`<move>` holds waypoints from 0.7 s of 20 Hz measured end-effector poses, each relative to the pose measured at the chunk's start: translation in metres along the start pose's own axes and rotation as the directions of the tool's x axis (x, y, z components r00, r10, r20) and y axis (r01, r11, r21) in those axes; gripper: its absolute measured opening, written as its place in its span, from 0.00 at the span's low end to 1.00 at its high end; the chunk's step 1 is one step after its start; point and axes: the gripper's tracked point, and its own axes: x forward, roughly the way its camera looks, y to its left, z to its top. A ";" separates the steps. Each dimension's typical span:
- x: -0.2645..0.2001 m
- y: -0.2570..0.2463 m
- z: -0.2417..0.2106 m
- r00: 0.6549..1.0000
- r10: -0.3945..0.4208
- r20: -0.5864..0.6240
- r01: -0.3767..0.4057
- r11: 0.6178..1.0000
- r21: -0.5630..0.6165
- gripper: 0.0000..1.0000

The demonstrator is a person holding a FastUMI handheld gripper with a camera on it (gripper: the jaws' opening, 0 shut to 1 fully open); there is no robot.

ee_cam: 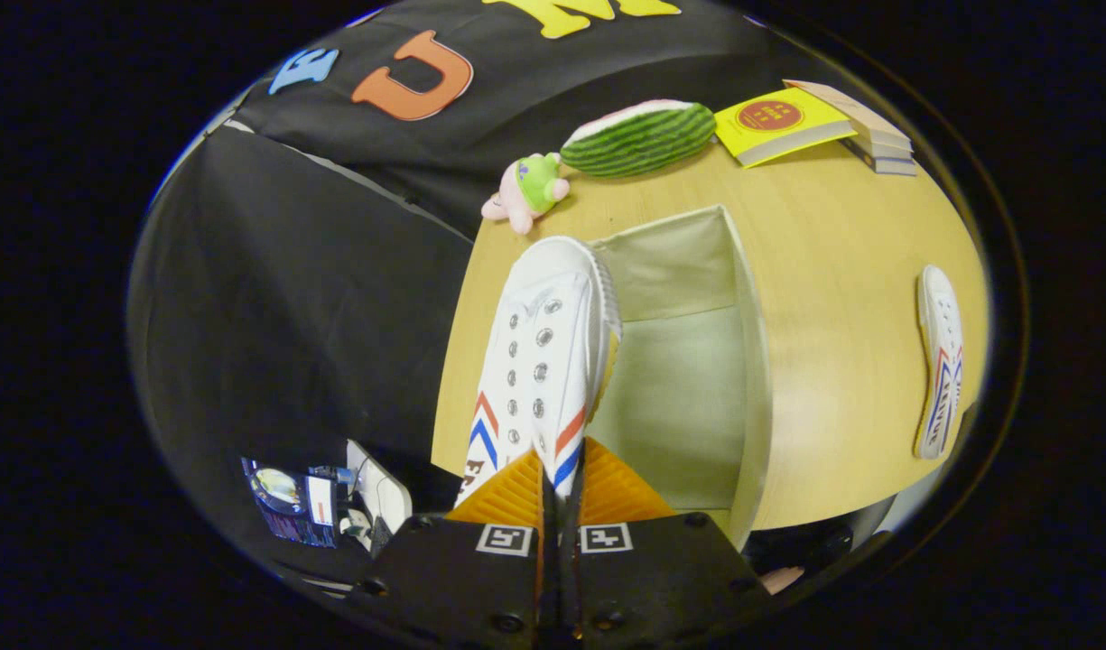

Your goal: Open the storage box then place both shoes into the box .Put the left shoe in first, then the right shoe, with the right side of both shoes facing outward in a uniform manner.

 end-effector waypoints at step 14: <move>0.034 0.015 -0.005 0.996 0.050 -0.069 -0.054 0.997 -0.051 0.69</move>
